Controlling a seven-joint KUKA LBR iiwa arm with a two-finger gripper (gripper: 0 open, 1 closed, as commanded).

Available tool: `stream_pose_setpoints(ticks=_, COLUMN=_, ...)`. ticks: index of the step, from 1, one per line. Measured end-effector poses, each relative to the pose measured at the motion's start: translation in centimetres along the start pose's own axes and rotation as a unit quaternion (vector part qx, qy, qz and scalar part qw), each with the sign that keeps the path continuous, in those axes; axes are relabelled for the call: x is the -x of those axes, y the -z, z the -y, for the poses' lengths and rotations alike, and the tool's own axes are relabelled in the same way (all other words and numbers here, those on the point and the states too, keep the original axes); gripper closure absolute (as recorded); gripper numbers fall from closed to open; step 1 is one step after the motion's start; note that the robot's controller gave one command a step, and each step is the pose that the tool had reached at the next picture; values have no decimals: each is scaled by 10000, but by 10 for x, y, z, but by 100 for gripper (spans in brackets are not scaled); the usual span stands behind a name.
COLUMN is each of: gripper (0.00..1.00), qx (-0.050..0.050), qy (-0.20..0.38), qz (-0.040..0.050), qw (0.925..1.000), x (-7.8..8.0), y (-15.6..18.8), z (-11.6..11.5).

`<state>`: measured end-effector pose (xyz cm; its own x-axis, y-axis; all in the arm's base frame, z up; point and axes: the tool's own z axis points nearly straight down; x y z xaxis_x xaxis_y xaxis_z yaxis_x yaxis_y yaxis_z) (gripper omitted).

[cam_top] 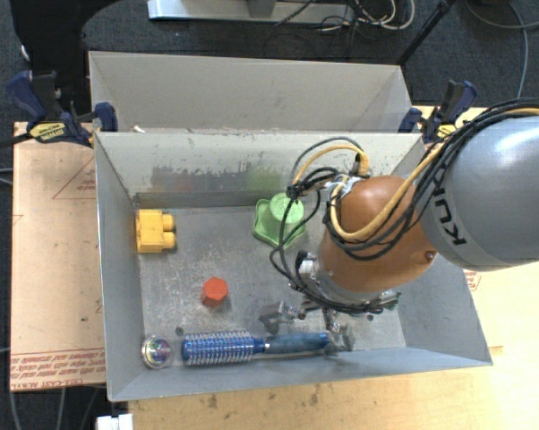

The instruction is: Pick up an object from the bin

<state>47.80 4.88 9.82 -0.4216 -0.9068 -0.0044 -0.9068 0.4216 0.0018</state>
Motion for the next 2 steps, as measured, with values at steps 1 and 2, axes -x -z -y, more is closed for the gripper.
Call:
stream_pose_setpoints(ticks=1, gripper=0, qx=-16, qy=-182, qz=-4, qw=9998, x=-10, y=-21, z=9)
stream_pose_setpoints(ticks=2, gripper=100, qx=-37, qy=-207, qz=13, qw=9998, x=-10, y=-20, z=10)
